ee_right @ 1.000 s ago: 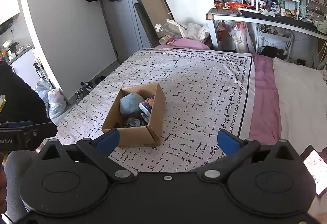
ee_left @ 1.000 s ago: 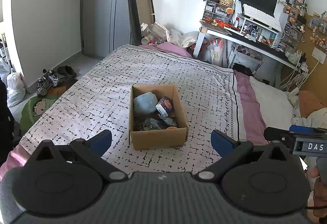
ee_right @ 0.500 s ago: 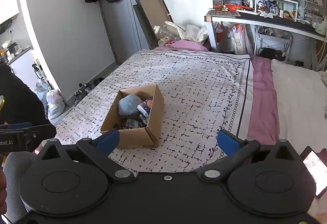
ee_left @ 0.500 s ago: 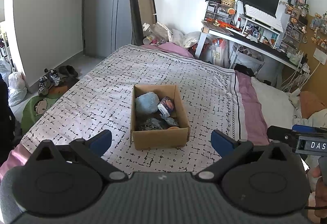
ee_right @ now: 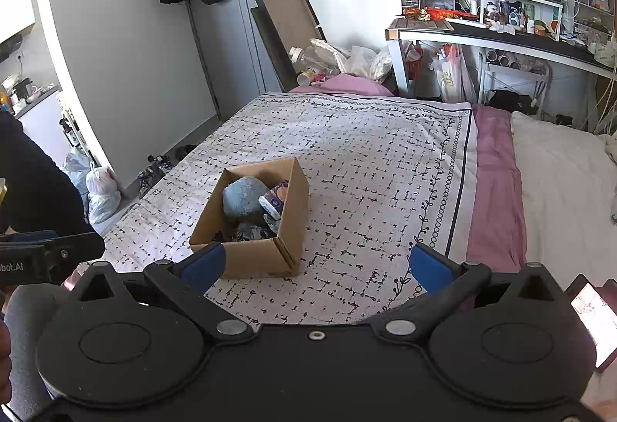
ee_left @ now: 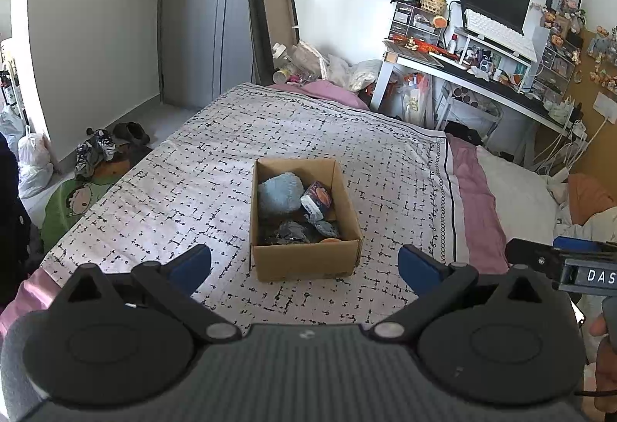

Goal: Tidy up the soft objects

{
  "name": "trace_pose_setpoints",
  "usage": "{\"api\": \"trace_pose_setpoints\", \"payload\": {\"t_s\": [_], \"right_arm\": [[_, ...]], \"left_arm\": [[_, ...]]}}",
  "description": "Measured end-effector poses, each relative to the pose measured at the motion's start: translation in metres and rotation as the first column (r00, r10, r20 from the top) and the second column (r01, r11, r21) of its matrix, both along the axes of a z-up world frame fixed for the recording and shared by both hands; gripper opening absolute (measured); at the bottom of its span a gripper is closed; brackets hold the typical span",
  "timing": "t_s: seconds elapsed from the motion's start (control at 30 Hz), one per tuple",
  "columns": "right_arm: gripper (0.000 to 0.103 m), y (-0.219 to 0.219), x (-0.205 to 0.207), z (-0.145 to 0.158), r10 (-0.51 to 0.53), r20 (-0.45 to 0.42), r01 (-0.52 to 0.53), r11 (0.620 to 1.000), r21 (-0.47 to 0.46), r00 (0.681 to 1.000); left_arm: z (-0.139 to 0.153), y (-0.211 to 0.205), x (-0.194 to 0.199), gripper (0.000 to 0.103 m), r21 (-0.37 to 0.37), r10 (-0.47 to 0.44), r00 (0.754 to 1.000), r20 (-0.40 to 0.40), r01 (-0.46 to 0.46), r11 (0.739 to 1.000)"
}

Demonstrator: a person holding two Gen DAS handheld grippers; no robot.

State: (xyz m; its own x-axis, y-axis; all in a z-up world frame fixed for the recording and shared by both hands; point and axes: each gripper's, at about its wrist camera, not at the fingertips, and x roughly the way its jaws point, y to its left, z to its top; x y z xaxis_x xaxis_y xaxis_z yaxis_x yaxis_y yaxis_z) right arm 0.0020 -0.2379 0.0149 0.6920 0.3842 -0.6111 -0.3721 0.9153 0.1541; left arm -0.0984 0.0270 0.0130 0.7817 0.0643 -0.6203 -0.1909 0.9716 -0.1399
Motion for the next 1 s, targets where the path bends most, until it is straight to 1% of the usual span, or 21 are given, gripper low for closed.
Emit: {"api": "trace_pose_setpoints", "payload": {"t_s": [0.43, 0.6, 1.0], "right_arm": [[0.103, -0.0008, -0.0017, 0.0003, 0.001, 0.002, -0.001, 1.0, -0.002, 1.0], [0.103, -0.0005, -0.002, 0.0001, 0.0, 0.002, 0.0, 1.0, -0.003, 1.0], [0.103, -0.0011, -0.0037, -0.0019, 0.001, 0.0, -0.001, 1.0, -0.008, 1.0]], "left_arm": [[-0.0001, 0.0003, -0.003, 0.102, -0.011, 0.003, 1.0, 0.0, -0.003, 1.0], [-0.001, -0.003, -0.0041, 0.102, 0.008, 0.014, 1.0, -0.003, -0.014, 1.0], [-0.0029, -0.0073, -0.0095, 0.102, 0.014, -0.002, 1.0, 0.0, 0.002, 1.0]]}}
